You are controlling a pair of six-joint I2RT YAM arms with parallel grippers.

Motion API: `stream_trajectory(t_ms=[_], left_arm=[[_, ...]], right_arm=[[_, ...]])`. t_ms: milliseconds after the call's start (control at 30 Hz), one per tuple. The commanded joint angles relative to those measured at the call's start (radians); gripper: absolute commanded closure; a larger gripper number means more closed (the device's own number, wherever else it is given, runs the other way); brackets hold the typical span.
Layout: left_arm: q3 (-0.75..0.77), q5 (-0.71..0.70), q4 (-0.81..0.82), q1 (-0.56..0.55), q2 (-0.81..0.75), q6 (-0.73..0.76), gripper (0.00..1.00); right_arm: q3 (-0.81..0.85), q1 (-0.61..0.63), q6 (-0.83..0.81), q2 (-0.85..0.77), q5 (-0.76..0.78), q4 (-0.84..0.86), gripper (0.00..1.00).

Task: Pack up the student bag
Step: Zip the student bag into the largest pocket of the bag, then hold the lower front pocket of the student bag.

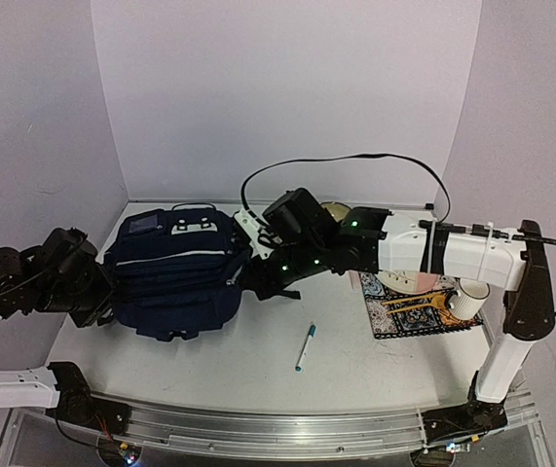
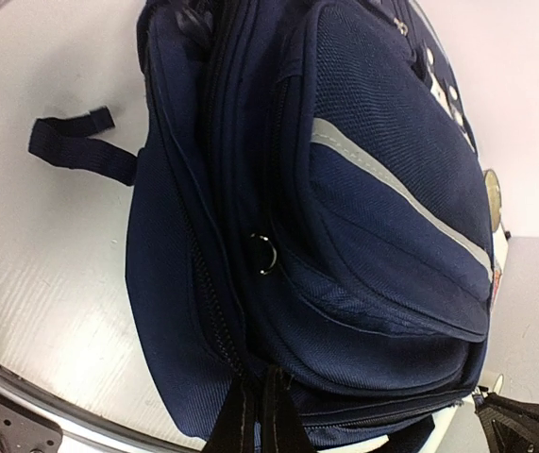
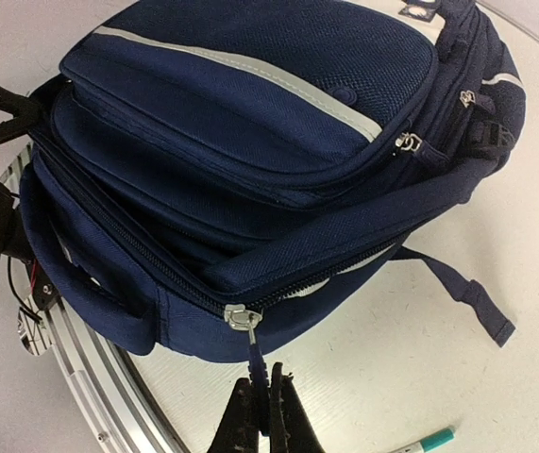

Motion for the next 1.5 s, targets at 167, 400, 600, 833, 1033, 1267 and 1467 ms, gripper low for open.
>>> stream_trajectory(t_ms=[167, 400, 600, 833, 1033, 1267, 1467], left_arm=[[0.141, -0.274, -0.151, 0.023, 0.098, 0.242, 0.79], [0.196, -0.075, 0.182, 0.023, 0.155, 0.640, 0.54], [0.111, 0.267, 0.476, 0.023, 0.220, 0.853, 0.48], [0.113, 0.558, 0.592, 0.021, 0.330, 0.998, 0.46], [0.093, 0.661, 0.600, 0.018, 0.399, 1.057, 0.46], [0.104, 0.662, 0.628, -0.013, 0.494, 1.075, 0.46], [0.110, 0.666, 0.633, -0.047, 0.552, 1.076, 0.47]], right_arm=[[0.079, -0.038, -0.021, 0.066, -0.064, -0.041, 1.00], [0.092, -0.032, -0.015, 0.098, -0.095, -0.004, 1.00], [0.129, -0.031, -0.026, 0.110, -0.095, -0.004, 1.00], [0.156, -0.031, -0.026, 0.119, -0.093, -0.005, 1.00], [0.173, -0.030, -0.017, 0.120, -0.091, -0.008, 1.00], [0.172, -0.031, -0.006, 0.113, -0.093, -0.009, 1.00], [0.158, -0.031, 0.002, 0.103, -0.079, -0.009, 1.00]])
